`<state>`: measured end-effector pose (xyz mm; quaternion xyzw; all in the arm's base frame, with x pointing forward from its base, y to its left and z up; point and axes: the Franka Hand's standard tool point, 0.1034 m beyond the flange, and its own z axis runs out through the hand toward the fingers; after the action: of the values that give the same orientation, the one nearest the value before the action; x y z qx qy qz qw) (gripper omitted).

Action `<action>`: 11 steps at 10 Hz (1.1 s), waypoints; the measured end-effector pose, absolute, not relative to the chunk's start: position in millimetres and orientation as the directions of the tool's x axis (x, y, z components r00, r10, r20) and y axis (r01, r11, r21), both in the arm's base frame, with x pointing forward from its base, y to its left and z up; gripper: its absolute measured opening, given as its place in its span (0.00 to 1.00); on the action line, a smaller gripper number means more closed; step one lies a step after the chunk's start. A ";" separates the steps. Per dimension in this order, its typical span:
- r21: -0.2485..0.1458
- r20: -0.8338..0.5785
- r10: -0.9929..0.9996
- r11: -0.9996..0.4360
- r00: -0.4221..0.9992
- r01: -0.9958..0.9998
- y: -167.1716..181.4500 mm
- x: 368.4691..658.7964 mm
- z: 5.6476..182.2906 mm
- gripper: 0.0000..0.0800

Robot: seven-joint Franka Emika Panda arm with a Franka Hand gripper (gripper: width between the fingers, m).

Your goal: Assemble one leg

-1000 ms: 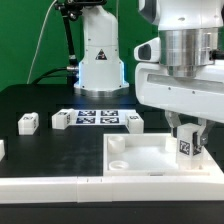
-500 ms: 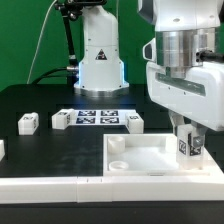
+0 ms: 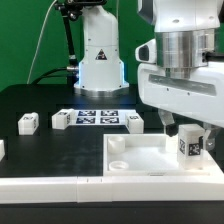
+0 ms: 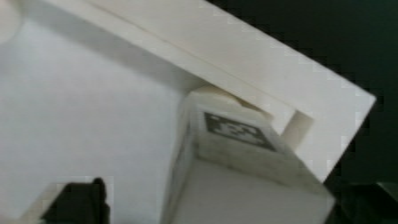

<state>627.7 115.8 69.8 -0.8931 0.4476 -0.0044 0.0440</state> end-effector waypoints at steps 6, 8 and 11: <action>-0.088 0.013 -0.415 -0.907 0.910 -0.412 117.0 627.5 69.5 0.81; -0.083 0.031 -0.217 -0.973 0.976 -0.214 115.3 627.8 69.5 0.81; -0.059 0.059 -0.001 -0.998 0.998 0.002 118.5 628.4 69.4 0.81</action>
Offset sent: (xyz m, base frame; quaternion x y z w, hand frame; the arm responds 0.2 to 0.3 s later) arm -0.0007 0.0051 0.0014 0.0006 -0.0029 -0.2400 0.9708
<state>628.4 118.5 69.4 -0.9991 -0.0002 -0.0297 0.0296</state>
